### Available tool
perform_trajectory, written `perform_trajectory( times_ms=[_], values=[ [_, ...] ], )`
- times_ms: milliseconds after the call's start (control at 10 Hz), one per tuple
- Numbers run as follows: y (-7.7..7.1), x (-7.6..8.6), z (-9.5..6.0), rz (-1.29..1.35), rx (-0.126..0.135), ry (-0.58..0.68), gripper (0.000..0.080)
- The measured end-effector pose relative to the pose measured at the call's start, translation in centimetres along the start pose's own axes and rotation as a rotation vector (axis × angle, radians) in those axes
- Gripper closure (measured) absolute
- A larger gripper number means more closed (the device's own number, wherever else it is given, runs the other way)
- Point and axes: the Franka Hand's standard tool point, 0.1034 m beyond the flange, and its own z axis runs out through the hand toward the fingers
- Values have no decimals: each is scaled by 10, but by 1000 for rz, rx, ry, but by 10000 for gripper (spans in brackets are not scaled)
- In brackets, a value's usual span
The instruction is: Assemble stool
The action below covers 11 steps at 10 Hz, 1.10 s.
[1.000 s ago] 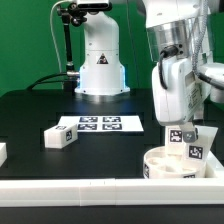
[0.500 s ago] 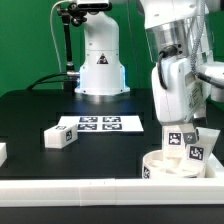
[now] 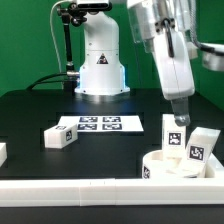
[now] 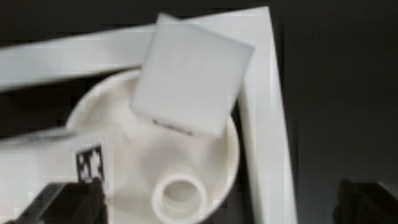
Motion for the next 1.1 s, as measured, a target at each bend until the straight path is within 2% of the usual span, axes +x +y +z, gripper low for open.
perform_trajectory(
  times_ms=[100, 200, 700, 800, 900, 1000, 1100],
  values=[
    [-2, 8, -5, -93, -36, 6, 151],
    [-9, 7, -8, -104, -43, 9, 151],
    [-6, 7, -5, -107, -46, 10, 151],
    [-5, 11, -5, -164, -51, 11, 151],
    [3, 30, -4, -389, -88, 3, 151],
    [4, 43, -5, -442, -98, -2, 151],
    [5, 49, -6, -444, -91, 6, 151]
  ],
)
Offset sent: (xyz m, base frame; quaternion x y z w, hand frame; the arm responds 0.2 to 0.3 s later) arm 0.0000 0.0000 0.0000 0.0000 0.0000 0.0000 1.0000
